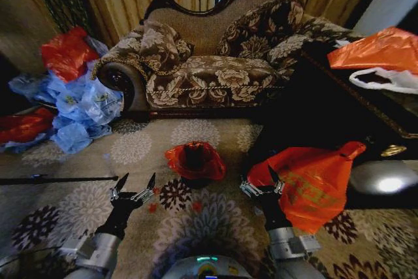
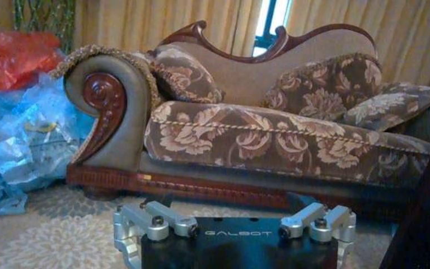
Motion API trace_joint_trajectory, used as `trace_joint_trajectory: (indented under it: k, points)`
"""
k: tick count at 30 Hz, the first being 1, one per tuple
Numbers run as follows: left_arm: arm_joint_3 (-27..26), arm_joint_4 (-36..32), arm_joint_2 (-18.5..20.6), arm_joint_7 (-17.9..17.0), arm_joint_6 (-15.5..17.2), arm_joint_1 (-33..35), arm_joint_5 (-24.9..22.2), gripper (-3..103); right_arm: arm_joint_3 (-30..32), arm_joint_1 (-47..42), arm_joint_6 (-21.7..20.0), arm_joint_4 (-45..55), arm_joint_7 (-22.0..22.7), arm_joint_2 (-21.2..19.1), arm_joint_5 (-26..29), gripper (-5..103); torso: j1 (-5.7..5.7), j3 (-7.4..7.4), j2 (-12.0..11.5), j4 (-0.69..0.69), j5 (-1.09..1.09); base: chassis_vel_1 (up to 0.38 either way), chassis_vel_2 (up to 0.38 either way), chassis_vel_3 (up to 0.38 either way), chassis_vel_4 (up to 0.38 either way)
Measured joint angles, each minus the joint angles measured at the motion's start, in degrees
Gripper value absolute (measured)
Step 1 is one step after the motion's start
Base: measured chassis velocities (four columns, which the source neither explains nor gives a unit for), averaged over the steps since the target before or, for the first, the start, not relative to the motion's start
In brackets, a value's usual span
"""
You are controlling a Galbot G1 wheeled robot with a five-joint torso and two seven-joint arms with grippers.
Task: Place a garbage bag over the trash bin.
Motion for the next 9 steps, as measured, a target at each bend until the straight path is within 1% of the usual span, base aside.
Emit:
trace_joint_trajectory:
  k: [9]
  points:
    - [0.1,0.0,0.0,0.0,0.0,0.0,0.0,100,0.0,0.0,0.0,0.0,0.0,0.0,0.0,100,0.00,0.00,0.0,0.00,0.00,0.000,0.000,0.000,0.000]
